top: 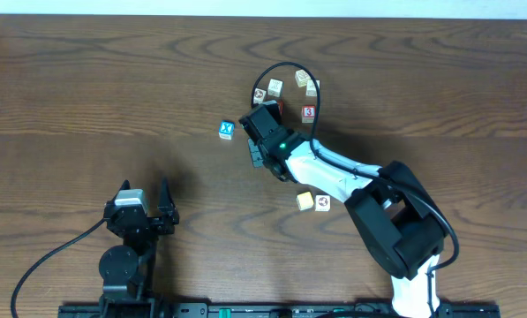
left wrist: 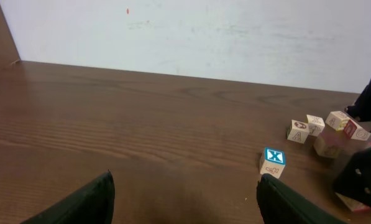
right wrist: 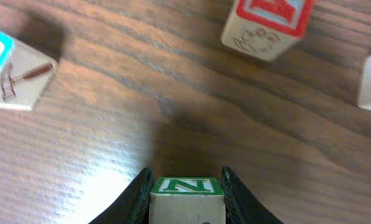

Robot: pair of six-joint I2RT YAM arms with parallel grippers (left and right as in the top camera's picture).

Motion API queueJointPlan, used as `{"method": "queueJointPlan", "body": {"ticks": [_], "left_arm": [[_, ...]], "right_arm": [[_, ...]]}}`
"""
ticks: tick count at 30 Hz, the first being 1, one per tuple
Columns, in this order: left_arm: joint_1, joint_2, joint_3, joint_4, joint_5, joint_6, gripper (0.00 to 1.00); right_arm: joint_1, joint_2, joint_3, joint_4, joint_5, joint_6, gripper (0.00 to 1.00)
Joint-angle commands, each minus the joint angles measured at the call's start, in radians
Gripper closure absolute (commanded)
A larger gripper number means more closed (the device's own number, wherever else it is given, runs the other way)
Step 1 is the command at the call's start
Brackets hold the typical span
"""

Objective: Lift 4 blocks
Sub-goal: 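Carry the N block to the front group and release beside the others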

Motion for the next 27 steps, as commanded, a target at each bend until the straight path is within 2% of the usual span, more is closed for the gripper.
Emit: {"method": "queueJointPlan", "body": {"ticks": [1, 9, 14, 20, 23, 27], "left_arm": [[-0.003, -0.001, -0.016, -0.044, -0.019, -0.013, 0.26], [-0.003, -0.001, -0.016, -0.044, -0.019, -0.013, 0.26], [-0.003, -0.001, -0.016, -0.044, -0.019, -0.013, 0.27], [-0.003, -0.001, -0.016, -0.044, -0.019, -0.013, 0.26], [-0.003, -0.001, -0.016, -0.044, -0.019, -0.013, 0.27], [-0.003, -0.001, -0.016, -0.044, -0.019, -0.013, 0.26]], "right_arm": [[-0.034, -0.097, 0.025, -0.051, 0.017, -0.011, 0.73], [-0.130, -0.320, 0.025, -0.230, 0.016, -0.011, 0.77], [-0.208, -0.450, 0.024, -0.433, 0.016, -0.011, 0.73], [-0.280, -0.487, 0.021, -0.692, 0.016, -0.002, 0.92], [-0.283, -0.486, -0.008, -0.727, 0.016, 0.000, 0.95], [-0.272, -0.486, -0.086, -0.704, 0.009, 0.055, 0.92]]}}
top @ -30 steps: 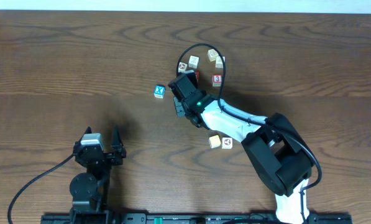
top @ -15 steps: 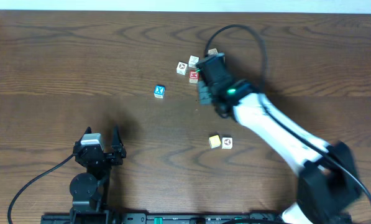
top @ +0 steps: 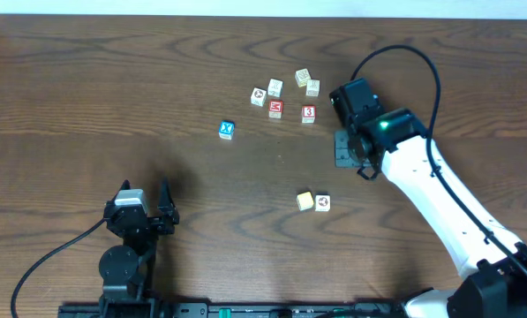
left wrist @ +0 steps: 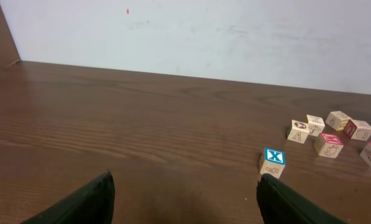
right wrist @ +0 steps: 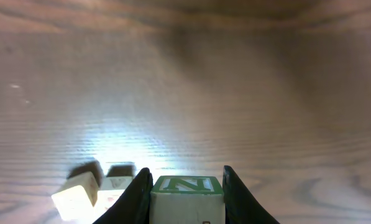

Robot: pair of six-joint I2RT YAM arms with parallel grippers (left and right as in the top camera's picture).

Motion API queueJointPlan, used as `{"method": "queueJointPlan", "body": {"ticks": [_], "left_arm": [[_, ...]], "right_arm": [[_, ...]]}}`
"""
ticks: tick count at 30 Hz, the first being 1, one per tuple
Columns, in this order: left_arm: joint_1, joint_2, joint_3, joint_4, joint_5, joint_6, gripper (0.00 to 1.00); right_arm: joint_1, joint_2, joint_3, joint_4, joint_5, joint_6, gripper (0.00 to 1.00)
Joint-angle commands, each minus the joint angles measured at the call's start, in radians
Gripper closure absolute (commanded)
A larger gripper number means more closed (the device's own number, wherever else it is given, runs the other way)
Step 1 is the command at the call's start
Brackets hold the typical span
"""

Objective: Lift 4 blocks
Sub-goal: 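Carry the N block to the front group and release beside the others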

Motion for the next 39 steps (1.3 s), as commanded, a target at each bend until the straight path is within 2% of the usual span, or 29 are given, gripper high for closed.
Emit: {"method": "queueJointPlan", "body": {"ticks": [1, 8, 14, 17, 27, 39], "left_arm": [[-0.003, -0.001, -0.016, -0.044, -0.019, -0.013, 0.26], [-0.003, -0.001, -0.016, -0.044, -0.019, -0.013, 0.26], [-0.003, -0.001, -0.016, -0.044, -0.019, -0.013, 0.26], [-0.003, -0.001, -0.016, -0.044, -0.019, -0.013, 0.26], [-0.003, -0.001, -0.016, -0.044, -0.019, -0.013, 0.26], [-0.003, -0.001, -0.016, -0.044, -0.019, -0.013, 0.26]], "right_arm": [[0.010, -0.008, -0.089, 0.021, -0.005, 0.064, 0.92], [0.010, -0.008, -0.297, 0.172, -0.132, 0.103, 0.92], [0.035, -0.008, -0.447, 0.318, -0.146, 0.121, 0.94], [0.057, -0.008, -0.524, 0.427, -0.146, 0.137, 0.89], [0.080, -0.008, -0.544, 0.541, -0.147, 0.166, 0.85], [0.080, -0.008, -0.544, 0.490, -0.150, 0.166, 0.83]]}}
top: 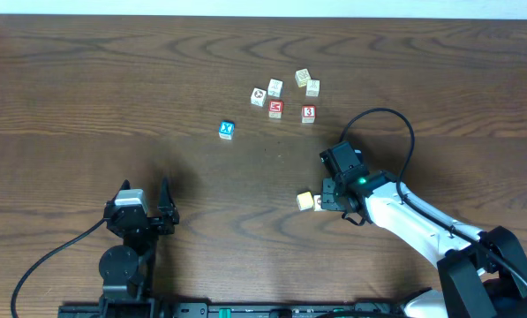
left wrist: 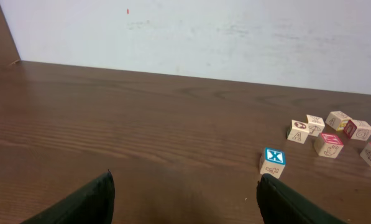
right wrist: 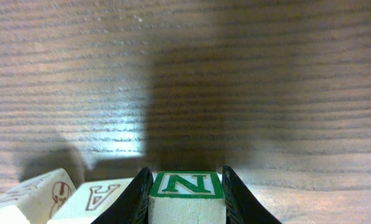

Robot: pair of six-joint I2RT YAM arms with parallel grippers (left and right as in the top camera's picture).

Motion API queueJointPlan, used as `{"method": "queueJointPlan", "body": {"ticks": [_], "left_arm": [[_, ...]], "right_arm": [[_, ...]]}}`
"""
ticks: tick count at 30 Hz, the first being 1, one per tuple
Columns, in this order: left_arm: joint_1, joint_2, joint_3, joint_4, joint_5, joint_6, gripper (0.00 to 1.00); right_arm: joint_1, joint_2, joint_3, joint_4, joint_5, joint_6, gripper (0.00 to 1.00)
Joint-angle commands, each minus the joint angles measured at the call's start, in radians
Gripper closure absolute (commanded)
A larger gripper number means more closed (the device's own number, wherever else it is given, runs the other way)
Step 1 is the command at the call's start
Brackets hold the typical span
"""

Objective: Lift 4 blocks
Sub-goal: 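Carry the N block to the front group and release beside the others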

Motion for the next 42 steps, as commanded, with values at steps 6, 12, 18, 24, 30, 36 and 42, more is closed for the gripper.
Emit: {"method": "queueJointPlan", "body": {"ticks": [6, 12, 18, 24, 30, 36, 42], "left_arm": [[-0.003, -0.001, -0.016, -0.044, -0.019, -0.013, 0.27], [-0.003, -0.001, -0.016, -0.044, -0.019, -0.013, 0.27], [-0.003, -0.001, -0.016, -0.044, -0.019, -0.013, 0.27], [-0.003, -0.001, -0.016, -0.044, -0.019, -0.013, 0.27], [-0.003, -0.001, -0.016, -0.044, -0.019, -0.013, 0.26], [-0.003, -0.001, -0.016, -0.044, -0.019, -0.013, 0.26], [-0.003, -0.001, -0.016, -0.044, -0.019, -0.013, 0.26]], "right_arm": [[0.010, 0.006, -0.014, -0.025, -0.005, 0.016, 0.75], [0.010, 0.006, -0.014, -0.014, -0.003, 0.016, 0.63], [0.009, 0.006, -0.014, -0.010, 0.008, 0.016, 0.51], [0.008, 0.006, -0.012, 0.000, 0.030, 0.016, 0.44], [0.006, 0.006, -0.005, 0.006, 0.061, 0.016, 0.41], [0.000, 0.006, 0.029, 0.007, 0.082, 0.014, 0.37], [-0.012, 0.006, 0.134, -0.015, 0.082, -0.052, 0.32]]}}
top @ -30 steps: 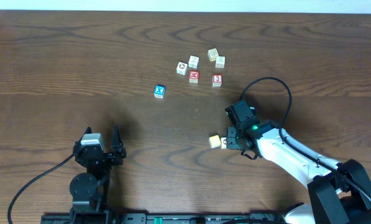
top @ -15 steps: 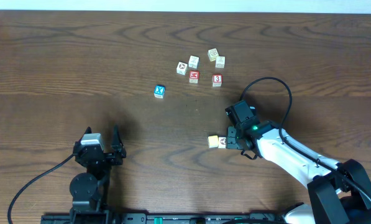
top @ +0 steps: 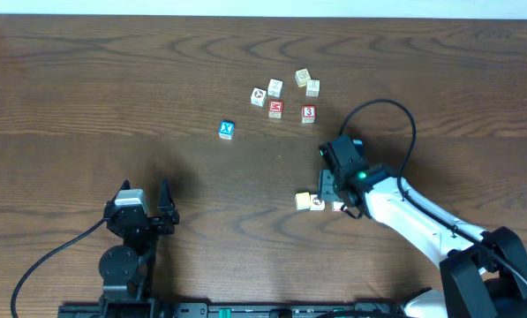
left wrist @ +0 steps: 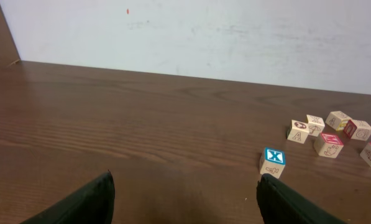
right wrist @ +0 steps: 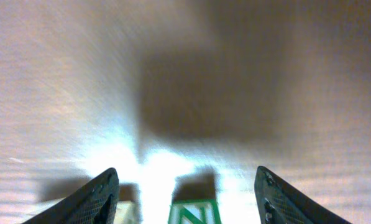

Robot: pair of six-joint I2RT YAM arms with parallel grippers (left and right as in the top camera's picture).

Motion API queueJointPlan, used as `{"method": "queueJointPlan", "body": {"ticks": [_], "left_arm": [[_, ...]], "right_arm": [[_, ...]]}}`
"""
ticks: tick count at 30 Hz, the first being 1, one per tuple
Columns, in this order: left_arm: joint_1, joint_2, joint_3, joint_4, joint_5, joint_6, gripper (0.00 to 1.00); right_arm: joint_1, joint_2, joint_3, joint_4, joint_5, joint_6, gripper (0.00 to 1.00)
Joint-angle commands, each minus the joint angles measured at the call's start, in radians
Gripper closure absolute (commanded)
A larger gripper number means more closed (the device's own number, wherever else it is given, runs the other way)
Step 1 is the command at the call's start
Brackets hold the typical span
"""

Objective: Lift 4 blocks
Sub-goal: 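Carry the N block to the front group and release beside the others, then move the right gripper over the red 3 block and lower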

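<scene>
The green N block point(right wrist: 194, 213) rests on the table directly under my right gripper point(right wrist: 185, 171), which is open wide with its fingers point(right wrist: 101, 193) well clear of the block. From overhead the right gripper point(top: 335, 187) hovers beside two pale blocks point(top: 304, 201), with the N block point(top: 337, 206) just to their right. A blue X block point(top: 226, 129) and several red and pale blocks point(top: 275, 109) lie farther back. My left gripper point(left wrist: 185, 177) is open and empty near the front left, and the blue X block point(left wrist: 274, 162) lies ahead of it.
The right arm's black cable point(top: 395, 115) loops above the table to the right of the far cluster. The left arm's base point(top: 122, 261) stands at the front edge. A white wall point(left wrist: 204, 31) lies beyond the table's far edge.
My right gripper has opened and let go of the green N block, which now sits on the table next to the two pale blocks. The gripper stands a little higher. The left arm is unchanged.
My right gripper was shut on the green N block beside the far cluster. Then it held the block out to the right of the cluster. Then it held the block low by the two pale blocks at the front. Now the block lies there, released.
</scene>
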Motion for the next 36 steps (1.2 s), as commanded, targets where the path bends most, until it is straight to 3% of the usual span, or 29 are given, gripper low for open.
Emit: {"method": "queueJointPlan", "body": {"ticks": [1, 6, 11, 20, 36], "left_arm": [[-0.003, -0.001, -0.016, -0.044, -0.019, -0.013, 0.26], [-0.003, -0.001, -0.016, -0.044, -0.019, -0.013, 0.27], [-0.003, -0.001, -0.016, -0.044, -0.019, -0.013, 0.26], [-0.003, -0.001, -0.016, -0.044, -0.019, -0.013, 0.26], [-0.003, -0.001, -0.016, -0.044, -0.019, -0.013, 0.26]], "right_arm": [[-0.010, 0.005, 0.094, -0.020, 0.025, -0.051, 0.30], [-0.019, 0.005, 0.189, -0.007, 0.025, -0.091, 0.21], [-0.037, 0.006, 0.207, 0.105, 0.025, -0.133, 0.26], [-0.049, 0.101, 0.208, 0.354, 0.045, -0.158, 0.24], [-0.049, 0.323, 0.260, 0.463, 0.005, -0.158, 0.25]]}}
